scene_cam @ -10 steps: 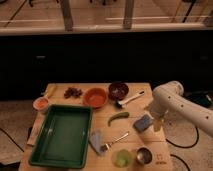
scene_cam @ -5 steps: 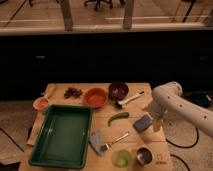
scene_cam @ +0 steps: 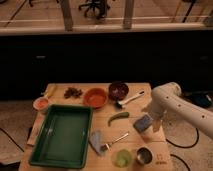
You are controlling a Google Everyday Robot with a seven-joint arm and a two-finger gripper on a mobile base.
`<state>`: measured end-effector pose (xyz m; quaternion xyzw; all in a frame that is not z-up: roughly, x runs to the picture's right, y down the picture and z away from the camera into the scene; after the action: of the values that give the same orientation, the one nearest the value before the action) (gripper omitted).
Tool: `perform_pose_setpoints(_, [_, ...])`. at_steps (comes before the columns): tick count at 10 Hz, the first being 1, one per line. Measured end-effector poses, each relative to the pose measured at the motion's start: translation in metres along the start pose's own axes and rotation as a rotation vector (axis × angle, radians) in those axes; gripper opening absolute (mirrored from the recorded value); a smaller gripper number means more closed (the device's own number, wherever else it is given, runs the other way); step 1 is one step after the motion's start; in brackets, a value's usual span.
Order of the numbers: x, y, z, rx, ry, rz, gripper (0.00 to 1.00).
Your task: Place sponge in tray
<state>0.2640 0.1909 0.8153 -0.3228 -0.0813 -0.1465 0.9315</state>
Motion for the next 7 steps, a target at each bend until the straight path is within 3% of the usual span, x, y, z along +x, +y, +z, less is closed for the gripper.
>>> perform_pose_setpoints(7, [0.0006, 0.0006, 0.002, -0.011, -0.002, -0.099, 0.8])
